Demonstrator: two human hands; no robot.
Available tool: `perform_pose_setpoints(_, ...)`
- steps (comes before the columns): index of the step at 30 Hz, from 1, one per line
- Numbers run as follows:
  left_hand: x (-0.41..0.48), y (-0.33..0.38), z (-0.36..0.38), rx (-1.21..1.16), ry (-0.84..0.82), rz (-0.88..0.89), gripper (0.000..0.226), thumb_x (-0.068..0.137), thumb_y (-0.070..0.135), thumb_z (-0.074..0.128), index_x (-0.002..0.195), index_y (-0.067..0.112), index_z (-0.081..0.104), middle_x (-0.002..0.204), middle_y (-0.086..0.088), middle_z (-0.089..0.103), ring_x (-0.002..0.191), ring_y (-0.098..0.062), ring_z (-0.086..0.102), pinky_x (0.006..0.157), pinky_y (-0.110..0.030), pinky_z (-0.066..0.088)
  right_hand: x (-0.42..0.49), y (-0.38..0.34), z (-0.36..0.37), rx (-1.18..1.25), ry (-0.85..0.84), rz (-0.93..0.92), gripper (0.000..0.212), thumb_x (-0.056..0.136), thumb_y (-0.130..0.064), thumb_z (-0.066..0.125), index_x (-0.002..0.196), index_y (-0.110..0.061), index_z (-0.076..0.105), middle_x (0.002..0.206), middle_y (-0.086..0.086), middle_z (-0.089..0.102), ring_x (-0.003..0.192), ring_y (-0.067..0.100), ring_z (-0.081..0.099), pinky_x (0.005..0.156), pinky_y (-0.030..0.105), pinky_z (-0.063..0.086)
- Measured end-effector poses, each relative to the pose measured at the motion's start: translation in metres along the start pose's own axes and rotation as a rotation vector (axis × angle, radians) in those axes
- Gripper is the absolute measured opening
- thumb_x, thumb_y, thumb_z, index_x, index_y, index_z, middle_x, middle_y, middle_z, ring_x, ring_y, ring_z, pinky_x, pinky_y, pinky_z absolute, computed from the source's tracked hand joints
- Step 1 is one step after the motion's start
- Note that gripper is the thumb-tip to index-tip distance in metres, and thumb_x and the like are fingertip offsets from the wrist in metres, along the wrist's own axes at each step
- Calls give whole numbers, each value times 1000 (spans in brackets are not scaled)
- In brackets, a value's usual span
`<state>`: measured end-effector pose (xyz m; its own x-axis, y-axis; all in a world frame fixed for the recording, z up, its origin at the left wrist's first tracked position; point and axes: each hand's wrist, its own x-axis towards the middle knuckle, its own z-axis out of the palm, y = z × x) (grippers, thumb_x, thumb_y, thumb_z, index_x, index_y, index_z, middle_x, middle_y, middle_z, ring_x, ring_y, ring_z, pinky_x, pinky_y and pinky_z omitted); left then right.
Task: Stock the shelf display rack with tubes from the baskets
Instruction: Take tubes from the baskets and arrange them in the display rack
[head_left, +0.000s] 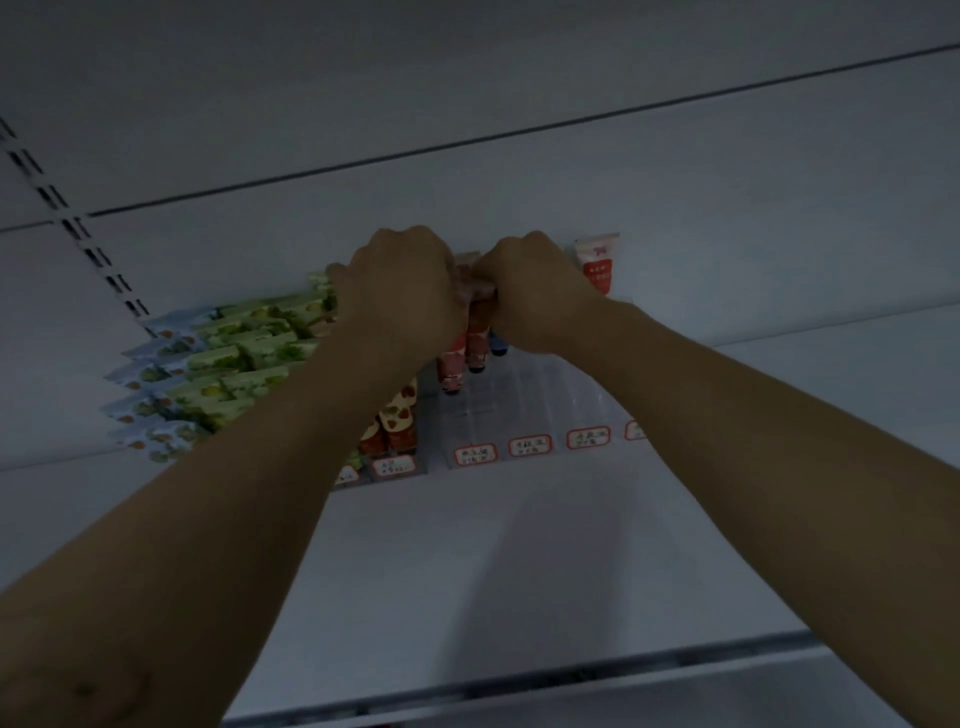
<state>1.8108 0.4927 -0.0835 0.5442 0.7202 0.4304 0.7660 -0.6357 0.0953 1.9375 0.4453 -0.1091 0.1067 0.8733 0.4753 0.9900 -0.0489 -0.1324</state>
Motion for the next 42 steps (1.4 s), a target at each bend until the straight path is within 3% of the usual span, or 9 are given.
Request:
perform_pose_setpoints(6, 2, -5, 9, -28, 50, 62, 23, 84, 26, 59, 92, 5, 64, 96, -18, 60, 93, -38, 58, 73, -39, 46, 12, -3, 2, -3, -40, 14, 38, 85, -12, 53, 56, -18, 29, 71, 3, 51, 68, 20, 43, 69, 30, 41)
perform_pose_setpoints(9, -2, -4, 11, 1, 69, 112, 22, 88, 29, 56, 80, 9, 56, 94, -20, 59, 90, -39, 56, 67, -36, 37, 17, -5, 1, -51, -45, -26, 38, 84, -9, 52, 58, -18, 27, 77, 5, 50, 68, 18, 40, 67, 30, 36)
perform_pose_setpoints(13, -10, -12, 17, -20, 72, 136, 16, 85, 22, 59, 83, 7, 65, 87, -17, 65, 83, -37, 59, 74, -40, 49, 18, -8, 2, -50, -79, 2, 35, 80, -7, 56, 58, -15, 30, 75, 14, 56, 68, 20, 41, 66, 29, 37)
perform_pose_setpoints(17, -11, -11, 12, -59, 63, 135, 21, 83, 14, 55, 64, 13, 45, 74, -15, 53, 69, -28, 45, 64, -37, 41, 17, -8, 3, -65, -65, -9, 33, 80, -4, 53, 59, -14, 30, 64, 3, 43, 63, 17, 38, 61, 29, 34)
perform_pose_setpoints(23, -8, -13, 4, -94, -5, 163, 24, 79, 11, 61, 60, 17, 48, 73, -18, 60, 73, -35, 57, 62, -33, 41, 20, -11, 4, -51, -75, 19, 36, 81, -7, 55, 58, -15, 29, 67, 5, 46, 62, 17, 38, 67, 29, 37)
perform_pose_setpoints(28, -3, -15, 0, -94, -53, 157, 9, 77, 11, 60, 69, 13, 57, 65, -4, 47, 70, -25, 46, 66, -32, 41, 14, -10, 21, -33, -12, 35, 9, 83, -11, 54, 83, -6, 62, 86, 15, 64, 79, 26, 59, 67, 28, 40)
perform_pose_setpoints(34, -10, -20, 8, -127, -9, 201, 19, 79, 21, 49, 81, 10, 64, 80, -10, 60, 81, -31, 57, 75, -39, 46, 12, -14, 15, -59, -84, 46, 6, 81, -12, 56, 82, -8, 61, 90, 15, 66, 86, 30, 62, 70, 31, 44)
perform_pose_setpoints(39, -25, -27, -8, -50, 63, 209, 18, 88, 35, 61, 103, 28, 68, 98, 1, 68, 107, -23, 55, 104, -40, 28, -20, -27, 1, 73, -42, 168, 44, 83, -17, 63, 125, -12, 49, 106, 13, 66, 98, 31, 63, 77, 37, 52)
perform_pose_setpoints(42, -47, -32, -28, -3, 200, 329, 20, 81, 29, 67, 100, 23, 71, 93, -3, 69, 101, -27, 58, 102, -42, 28, -51, -36, -24, 157, 34, 237, 63, 82, -28, 70, 135, -15, 38, 114, 9, 61, 102, 26, 58, 80, 36, 50)
